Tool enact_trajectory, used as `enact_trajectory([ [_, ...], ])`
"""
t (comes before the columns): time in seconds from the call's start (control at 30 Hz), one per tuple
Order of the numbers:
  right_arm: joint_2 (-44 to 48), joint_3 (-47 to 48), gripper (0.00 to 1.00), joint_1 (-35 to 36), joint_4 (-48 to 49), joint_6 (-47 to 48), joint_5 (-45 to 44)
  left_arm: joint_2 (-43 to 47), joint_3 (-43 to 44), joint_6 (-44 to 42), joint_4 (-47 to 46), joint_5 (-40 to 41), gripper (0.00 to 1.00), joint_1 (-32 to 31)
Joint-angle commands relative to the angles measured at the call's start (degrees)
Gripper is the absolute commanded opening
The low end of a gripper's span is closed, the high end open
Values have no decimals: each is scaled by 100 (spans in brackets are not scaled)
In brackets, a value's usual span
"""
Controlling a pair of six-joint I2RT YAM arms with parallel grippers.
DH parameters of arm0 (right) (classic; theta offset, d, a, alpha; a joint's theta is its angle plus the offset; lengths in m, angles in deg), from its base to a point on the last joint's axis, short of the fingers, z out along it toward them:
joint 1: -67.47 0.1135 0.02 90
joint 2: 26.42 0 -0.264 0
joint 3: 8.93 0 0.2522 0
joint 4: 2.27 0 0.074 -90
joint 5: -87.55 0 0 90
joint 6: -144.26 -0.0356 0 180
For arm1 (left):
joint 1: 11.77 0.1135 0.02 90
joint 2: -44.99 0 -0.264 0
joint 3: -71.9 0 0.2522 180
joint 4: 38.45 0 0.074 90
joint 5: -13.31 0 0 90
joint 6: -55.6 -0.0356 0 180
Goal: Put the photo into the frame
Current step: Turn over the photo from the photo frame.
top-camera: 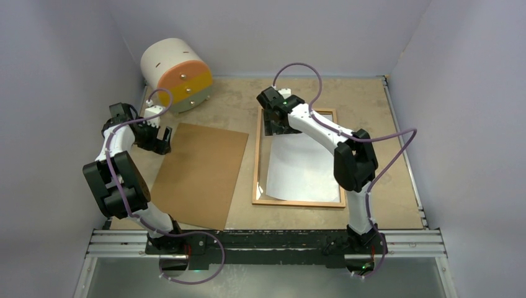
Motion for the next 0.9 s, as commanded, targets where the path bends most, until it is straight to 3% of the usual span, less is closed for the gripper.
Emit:
enact_trajectory([
  [0.0,15,-73,91,8,314,-27,458,172,-58,-147,-126,18,100,-21],
  [0.13,70,-143,99,8,557,51,702,156,-72,-152,-131,31,100,-21],
  [0.63,265,-205,99,-1,1015,-284,1191,8,117,-230,-83,308,100,-5],
  [0.87,259,-226,99,714,1452,-926,1750,-354,465,-353,-40,544,95,177],
])
